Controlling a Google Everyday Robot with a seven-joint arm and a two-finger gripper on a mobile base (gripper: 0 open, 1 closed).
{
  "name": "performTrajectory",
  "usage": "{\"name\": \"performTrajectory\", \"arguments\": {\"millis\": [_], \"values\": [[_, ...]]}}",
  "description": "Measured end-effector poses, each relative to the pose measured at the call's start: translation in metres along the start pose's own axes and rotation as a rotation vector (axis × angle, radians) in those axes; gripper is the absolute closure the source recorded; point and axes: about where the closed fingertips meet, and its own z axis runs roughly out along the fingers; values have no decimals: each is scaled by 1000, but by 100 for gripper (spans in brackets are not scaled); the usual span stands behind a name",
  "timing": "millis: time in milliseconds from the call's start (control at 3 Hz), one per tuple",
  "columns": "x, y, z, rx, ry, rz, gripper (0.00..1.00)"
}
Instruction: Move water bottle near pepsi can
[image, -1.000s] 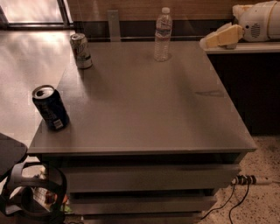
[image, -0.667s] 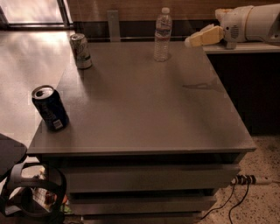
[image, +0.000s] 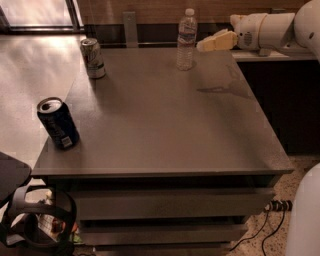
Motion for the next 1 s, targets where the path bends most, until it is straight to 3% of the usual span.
{"name": "performTrajectory", "arguments": {"millis": [333, 1000], "values": [[6, -13, 30, -4, -52, 54, 0], [5, -7, 77, -32, -78, 75, 0]]}}
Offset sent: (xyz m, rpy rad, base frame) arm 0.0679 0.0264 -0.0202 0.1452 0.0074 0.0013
